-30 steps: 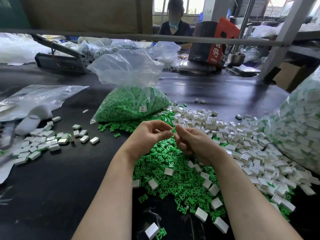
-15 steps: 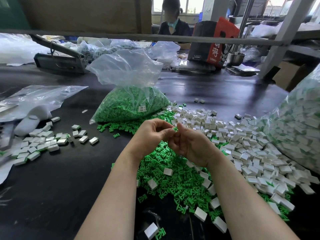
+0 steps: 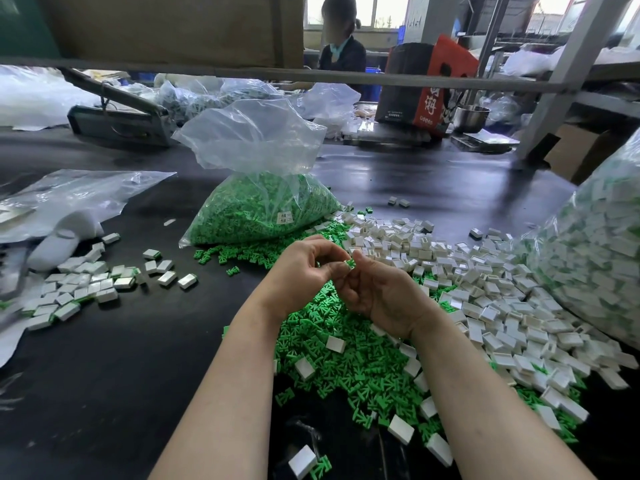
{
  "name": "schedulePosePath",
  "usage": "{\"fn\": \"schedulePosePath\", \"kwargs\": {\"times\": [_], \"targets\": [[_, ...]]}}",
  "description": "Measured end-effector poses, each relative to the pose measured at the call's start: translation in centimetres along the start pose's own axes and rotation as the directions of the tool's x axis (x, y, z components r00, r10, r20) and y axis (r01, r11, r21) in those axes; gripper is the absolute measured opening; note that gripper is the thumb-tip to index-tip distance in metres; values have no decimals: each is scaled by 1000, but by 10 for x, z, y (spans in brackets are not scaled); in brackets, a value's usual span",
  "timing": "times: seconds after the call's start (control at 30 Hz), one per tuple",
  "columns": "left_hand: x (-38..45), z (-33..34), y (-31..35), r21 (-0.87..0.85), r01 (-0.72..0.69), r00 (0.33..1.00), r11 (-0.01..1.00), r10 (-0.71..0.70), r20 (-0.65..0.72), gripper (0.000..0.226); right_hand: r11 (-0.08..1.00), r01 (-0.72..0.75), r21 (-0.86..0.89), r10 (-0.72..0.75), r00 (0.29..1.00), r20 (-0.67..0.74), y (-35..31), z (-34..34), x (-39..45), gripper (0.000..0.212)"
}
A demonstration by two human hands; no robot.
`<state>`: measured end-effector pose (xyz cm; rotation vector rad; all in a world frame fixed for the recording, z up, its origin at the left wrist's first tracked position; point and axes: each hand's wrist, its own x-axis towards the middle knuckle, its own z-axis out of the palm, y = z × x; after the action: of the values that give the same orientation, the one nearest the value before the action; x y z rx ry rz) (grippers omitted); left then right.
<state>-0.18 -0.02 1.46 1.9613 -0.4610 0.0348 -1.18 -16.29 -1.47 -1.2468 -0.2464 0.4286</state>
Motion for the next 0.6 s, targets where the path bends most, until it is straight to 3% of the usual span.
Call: {"fn": "schedulePosePath", "kwargs": {"times": [0.6], "targets": [[-2,5,1,-44,17,1000,999,-17,-11,9,1000,9,-17,-9,1000,11,-3,3,-2,45]]}}
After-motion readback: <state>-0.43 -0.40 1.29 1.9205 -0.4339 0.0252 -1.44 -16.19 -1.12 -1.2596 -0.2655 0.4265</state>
